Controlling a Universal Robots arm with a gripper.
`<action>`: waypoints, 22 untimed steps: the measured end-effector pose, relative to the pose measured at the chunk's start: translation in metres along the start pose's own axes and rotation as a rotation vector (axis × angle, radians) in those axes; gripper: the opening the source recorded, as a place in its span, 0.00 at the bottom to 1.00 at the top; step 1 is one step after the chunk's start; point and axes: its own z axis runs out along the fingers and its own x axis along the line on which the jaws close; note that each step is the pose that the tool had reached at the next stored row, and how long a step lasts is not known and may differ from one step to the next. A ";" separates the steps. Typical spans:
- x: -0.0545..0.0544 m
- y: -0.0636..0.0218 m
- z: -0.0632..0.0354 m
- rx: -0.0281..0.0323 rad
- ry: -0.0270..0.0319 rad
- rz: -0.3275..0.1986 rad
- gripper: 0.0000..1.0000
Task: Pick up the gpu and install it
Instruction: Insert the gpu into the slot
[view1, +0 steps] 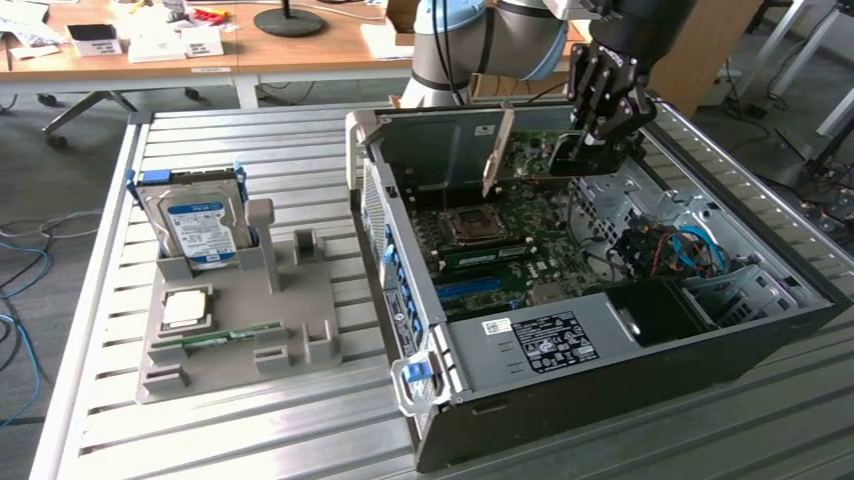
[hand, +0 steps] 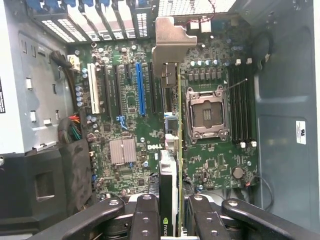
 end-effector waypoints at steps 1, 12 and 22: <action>0.000 0.0000 0.0000 -0.0001 0.0000 -0.003 0.27; 0.000 0.0000 0.0005 -0.0007 0.0000 -0.020 0.27; 0.001 0.0000 0.0119 -0.0008 -0.0002 -0.026 0.27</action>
